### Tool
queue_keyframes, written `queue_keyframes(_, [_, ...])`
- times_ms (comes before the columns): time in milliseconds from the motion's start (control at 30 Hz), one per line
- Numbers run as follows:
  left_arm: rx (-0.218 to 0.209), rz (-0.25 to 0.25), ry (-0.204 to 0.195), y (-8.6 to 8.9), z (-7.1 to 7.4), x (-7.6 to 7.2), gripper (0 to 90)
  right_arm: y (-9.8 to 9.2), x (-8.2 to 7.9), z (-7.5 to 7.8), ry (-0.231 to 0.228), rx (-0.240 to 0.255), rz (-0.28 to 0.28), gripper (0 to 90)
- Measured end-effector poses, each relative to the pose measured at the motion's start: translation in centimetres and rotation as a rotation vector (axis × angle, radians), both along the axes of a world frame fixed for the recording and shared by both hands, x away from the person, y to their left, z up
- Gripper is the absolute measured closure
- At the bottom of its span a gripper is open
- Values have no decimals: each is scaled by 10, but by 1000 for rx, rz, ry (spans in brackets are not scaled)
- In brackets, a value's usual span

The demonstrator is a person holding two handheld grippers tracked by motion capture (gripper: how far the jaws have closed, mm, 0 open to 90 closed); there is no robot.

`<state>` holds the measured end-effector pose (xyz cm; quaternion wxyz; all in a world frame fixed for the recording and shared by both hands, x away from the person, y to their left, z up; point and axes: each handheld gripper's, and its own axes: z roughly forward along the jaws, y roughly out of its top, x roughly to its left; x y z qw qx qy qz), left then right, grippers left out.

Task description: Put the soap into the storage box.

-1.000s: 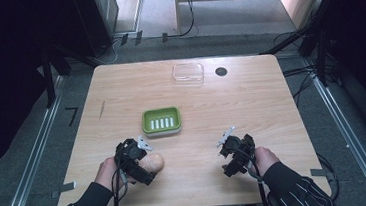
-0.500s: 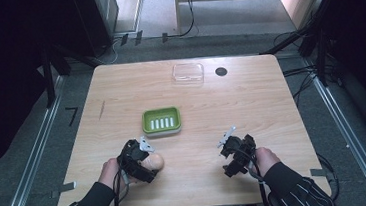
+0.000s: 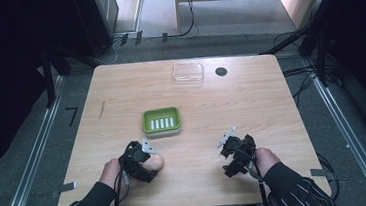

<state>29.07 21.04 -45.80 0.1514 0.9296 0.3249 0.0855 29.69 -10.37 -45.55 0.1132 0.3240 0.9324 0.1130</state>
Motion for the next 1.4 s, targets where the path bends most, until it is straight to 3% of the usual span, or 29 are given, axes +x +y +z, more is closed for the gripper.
queue_keyframes(233, [-16,9,24,2,-2,3,310,0,0,0,0,1,0,146])
queue_keyframes(367, [-1,-2,35,-2,-1,6,325,0,0,0,2,-3,0,146])
queue_keyframes(767, [-22,-12,16,10,5,2,330,-1,0,1,-2,8,4,146])
queue_keyframes(1400, [-28,-41,-1,9,20,2,330,0,0,0,10,3,2,146])
